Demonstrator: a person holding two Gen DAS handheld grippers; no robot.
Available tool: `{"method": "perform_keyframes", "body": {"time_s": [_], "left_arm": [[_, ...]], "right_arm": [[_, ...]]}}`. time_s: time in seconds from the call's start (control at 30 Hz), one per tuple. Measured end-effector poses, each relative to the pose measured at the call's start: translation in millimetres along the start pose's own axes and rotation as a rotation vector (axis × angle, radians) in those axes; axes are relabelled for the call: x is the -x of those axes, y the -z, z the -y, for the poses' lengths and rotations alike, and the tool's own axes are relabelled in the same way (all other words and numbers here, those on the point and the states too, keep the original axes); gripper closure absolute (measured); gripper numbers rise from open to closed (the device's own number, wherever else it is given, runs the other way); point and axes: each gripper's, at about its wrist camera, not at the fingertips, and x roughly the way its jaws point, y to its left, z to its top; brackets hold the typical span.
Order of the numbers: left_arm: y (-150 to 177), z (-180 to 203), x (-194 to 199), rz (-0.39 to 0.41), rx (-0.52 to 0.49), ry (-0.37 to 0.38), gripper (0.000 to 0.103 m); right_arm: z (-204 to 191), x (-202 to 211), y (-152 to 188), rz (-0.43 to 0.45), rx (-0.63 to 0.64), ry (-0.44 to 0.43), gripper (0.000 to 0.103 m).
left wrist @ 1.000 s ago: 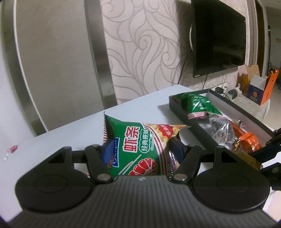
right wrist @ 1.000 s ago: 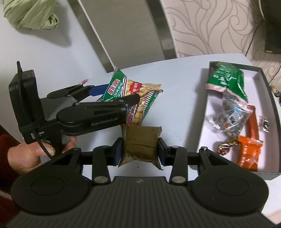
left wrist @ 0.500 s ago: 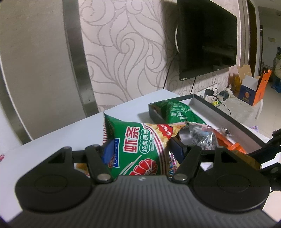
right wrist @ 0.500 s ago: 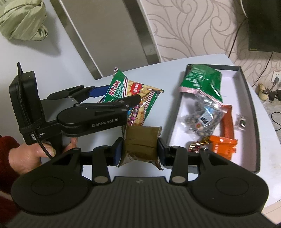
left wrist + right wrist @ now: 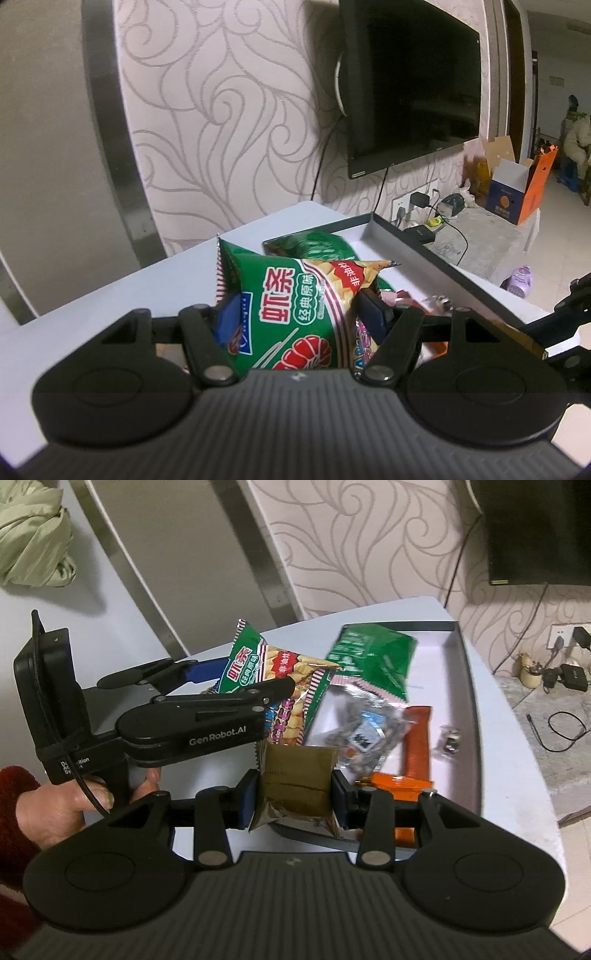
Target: Organize snacks
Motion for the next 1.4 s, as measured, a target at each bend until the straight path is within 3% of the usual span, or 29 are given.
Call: {"method": "perform_keyframes", "body": {"time_s": [0.6,1.4], "left_arm": [[-8.6,35.1,-27.6,0.002,0.017,0.014,0.034],[-19.9,53.0,-60.3,0.022,-0.036,0.041,0.034]], "right_arm": [[62.6,16.0,1.5,0.006,-0.041,0.026,0.056],[71.5,12.8,0.0,-0.017,-0.033,0.02,0.056]]}}
